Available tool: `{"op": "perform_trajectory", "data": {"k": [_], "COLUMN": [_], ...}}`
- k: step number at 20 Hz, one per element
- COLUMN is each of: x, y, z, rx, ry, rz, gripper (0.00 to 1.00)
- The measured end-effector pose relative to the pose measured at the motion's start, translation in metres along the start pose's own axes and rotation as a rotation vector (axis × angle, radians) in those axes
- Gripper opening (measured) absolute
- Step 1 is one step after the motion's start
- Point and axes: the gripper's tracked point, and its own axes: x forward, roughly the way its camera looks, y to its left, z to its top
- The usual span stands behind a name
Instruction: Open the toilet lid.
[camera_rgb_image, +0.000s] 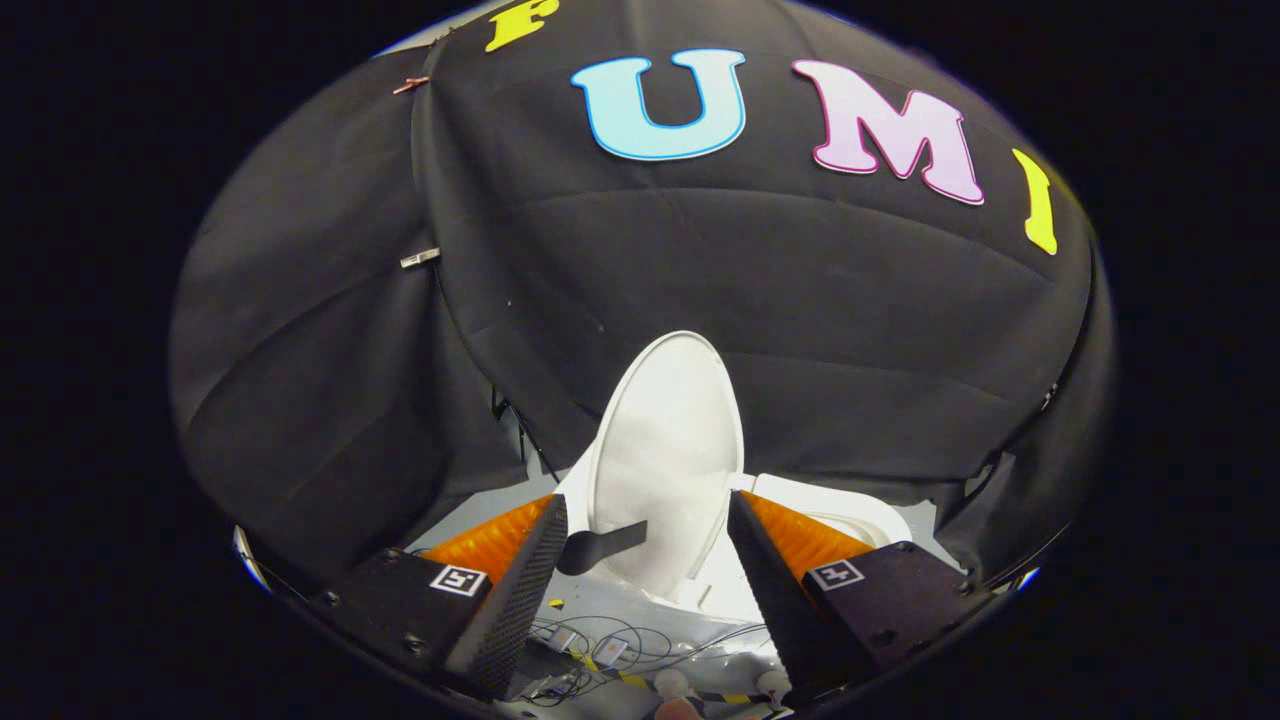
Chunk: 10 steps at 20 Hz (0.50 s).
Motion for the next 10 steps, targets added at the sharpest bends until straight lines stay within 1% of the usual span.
{"op": "perform_trajectory", "data": {"k": [2,7,10], "x": [-0.006,-0.018,-0.022], "y": [-0.015,-0.077,-0.108], "z": [0.003,-0.002,-0.003], "rx": [0.018,0.006,0.026], "ry": [-0.022,-0.088,-0.145], "rz": [0.016,0.003,0.025], "gripper": [1.0,1.0,1.0]}}
